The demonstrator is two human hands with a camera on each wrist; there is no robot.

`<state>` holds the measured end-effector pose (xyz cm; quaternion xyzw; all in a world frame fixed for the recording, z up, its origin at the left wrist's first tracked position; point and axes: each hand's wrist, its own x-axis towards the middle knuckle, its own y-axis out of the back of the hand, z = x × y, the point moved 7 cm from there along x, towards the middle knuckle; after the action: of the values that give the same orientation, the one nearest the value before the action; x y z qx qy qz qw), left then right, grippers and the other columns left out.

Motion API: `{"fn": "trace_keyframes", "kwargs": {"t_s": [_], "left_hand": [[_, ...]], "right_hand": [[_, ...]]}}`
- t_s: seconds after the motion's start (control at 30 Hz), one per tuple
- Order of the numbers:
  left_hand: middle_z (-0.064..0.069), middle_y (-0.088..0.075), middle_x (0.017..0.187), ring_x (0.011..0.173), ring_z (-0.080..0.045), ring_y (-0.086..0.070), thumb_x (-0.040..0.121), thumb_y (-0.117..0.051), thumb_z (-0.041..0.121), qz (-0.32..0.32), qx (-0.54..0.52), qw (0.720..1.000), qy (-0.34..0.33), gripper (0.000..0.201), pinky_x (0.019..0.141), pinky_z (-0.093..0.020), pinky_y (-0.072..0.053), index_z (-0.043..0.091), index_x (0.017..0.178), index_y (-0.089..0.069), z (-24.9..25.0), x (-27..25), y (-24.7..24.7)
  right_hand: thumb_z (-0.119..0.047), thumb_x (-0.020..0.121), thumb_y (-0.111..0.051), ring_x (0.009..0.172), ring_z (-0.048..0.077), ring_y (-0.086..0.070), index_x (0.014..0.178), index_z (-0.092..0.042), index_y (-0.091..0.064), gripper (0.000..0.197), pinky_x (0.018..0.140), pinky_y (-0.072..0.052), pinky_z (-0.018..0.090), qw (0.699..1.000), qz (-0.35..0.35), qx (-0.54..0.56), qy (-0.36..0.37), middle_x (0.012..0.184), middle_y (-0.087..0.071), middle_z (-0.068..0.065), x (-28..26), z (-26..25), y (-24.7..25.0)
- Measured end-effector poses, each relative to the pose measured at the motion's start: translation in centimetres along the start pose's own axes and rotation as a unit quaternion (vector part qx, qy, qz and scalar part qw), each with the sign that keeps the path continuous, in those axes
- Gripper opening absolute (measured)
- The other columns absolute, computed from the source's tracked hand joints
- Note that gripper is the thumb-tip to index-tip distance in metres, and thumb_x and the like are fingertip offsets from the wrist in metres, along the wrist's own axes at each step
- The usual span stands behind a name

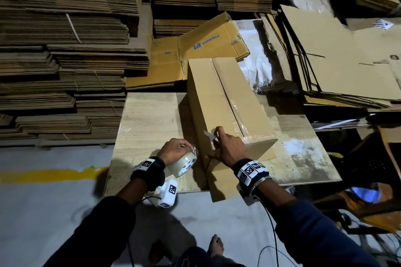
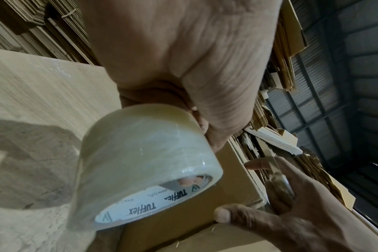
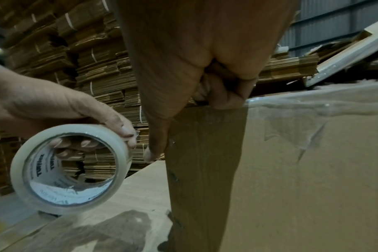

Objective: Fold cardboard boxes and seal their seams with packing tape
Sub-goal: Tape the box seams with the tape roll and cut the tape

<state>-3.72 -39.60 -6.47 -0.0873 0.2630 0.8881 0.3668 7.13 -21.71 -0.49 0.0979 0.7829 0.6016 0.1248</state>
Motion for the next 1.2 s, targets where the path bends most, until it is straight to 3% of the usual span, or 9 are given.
{"fn": "trace_keyframes", "kwargs": {"t_s": [0.23,0.43,0.57,0.63,0.7,0.77,0.87,0.97,1.2], "left_hand": [[0.019,-0.076,0.097,0.086,-0.012,-0.071,0.092,-0.076,0.027,-0.002,-0.004,1.0,0.001,0.01,0.076,-0.029,-0.053,0.026,0.082,-0.081,0.8,0.3,-0.5],[0.004,-0.077,0.1,0.086,-0.021,-0.071,0.096,-0.071,0.027,0.089,-0.107,0.99,0.008,0.009,0.07,-0.031,-0.051,0.024,0.091,-0.077,1.4,0.6,-0.5],[0.001,-0.074,0.112,0.1,-0.025,-0.068,0.094,-0.075,0.027,0.108,-0.115,0.987,0.011,0.008,0.085,-0.036,-0.05,0.025,0.101,-0.074,1.7,1.8,-0.9],[0.0,-0.073,0.118,0.108,-0.028,-0.067,0.093,-0.076,0.027,0.116,-0.125,0.985,0.018,0.014,0.091,-0.038,-0.05,0.025,0.106,-0.072,2.0,2.5,-1.1],[0.001,-0.07,0.127,0.115,-0.026,-0.065,0.093,-0.076,0.022,0.124,-0.136,0.983,0.017,0.019,0.103,-0.04,-0.05,0.026,0.111,-0.07,2.3,3.3,-1.1],[-0.001,-0.067,0.131,0.117,-0.026,-0.064,0.095,-0.074,0.017,0.143,-0.152,0.978,0.018,0.024,0.106,-0.047,-0.052,0.025,0.116,-0.068,2.7,3.8,-1.1],[-0.003,-0.065,0.132,0.115,-0.026,-0.064,0.096,-0.071,0.015,0.181,-0.178,0.967,0.017,0.027,0.1,-0.047,-0.055,0.026,0.121,-0.066,3.7,4.3,-1.3],[0.002,-0.063,0.137,0.122,-0.022,-0.059,0.095,-0.072,0.013,0.211,-0.201,0.956,0.021,0.031,0.105,-0.041,-0.051,0.022,0.125,-0.066,4.6,4.5,-2.3],[-0.004,-0.064,0.122,0.118,-0.028,-0.06,0.093,-0.072,0.003,0.231,-0.2,0.952,0.036,0.023,0.091,-0.031,-0.047,0.009,0.114,-0.064,3.7,2.1,-4.9]], "right_hand": [[-0.045,0.076,-0.087,0.079,0.038,-0.068,0.133,-0.025,-0.037,0.079,0.063,-0.05,0.036,0.998,-0.024,0.009,0.064,0.095,-0.076,0.011,0.9,0.9,0.0],[-0.029,0.077,-0.086,0.078,0.034,-0.065,0.137,-0.033,-0.032,0.081,0.069,-0.056,0.042,0.994,-0.077,0.039,0.066,0.099,-0.074,0.011,0.8,1.8,-0.1],[-0.051,0.074,-0.087,0.09,0.028,-0.062,0.145,-0.029,-0.039,0.089,0.079,-0.046,0.03,0.986,-0.114,0.112,0.042,0.115,-0.071,0.007,0.2,2.0,0.8],[-0.053,0.079,-0.083,0.093,0.016,-0.068,0.137,-0.029,-0.056,0.068,0.081,-0.052,0.031,0.969,-0.103,0.225,-0.005,0.116,-0.073,0.001,0.1,3.4,1.8],[-0.039,0.09,-0.076,0.085,0.011,-0.074,0.116,-0.026,-0.068,0.03,0.08,-0.061,0.035,0.951,-0.033,0.301,-0.055,0.106,-0.077,0.002,0.6,6.0,3.3],[-0.025,0.095,-0.064,0.083,0.022,-0.073,0.105,-0.019,-0.067,0.012,0.073,-0.058,0.037,0.959,0.057,0.252,-0.115,0.095,-0.074,0.004,1.3,9.7,5.4],[-0.016,0.096,-0.055,0.098,0.036,-0.06,0.115,-0.006,-0.056,0.022,0.073,-0.046,0.04,0.975,0.124,0.095,-0.161,0.106,-0.062,0.017,2.2,14.9,7.7],[-0.016,0.095,-0.056,0.11,0.044,-0.056,0.127,-0.002,-0.049,0.036,0.084,-0.051,0.05,0.983,0.064,0.042,-0.168,0.118,-0.058,0.024,3.2,18.4,6.9],[-0.023,0.1,-0.052,0.087,0.041,-0.063,0.128,-0.008,-0.04,0.034,0.07,-0.042,0.039,0.982,-0.002,0.086,-0.166,0.107,-0.066,0.022,0.7,18.9,4.0]]}}
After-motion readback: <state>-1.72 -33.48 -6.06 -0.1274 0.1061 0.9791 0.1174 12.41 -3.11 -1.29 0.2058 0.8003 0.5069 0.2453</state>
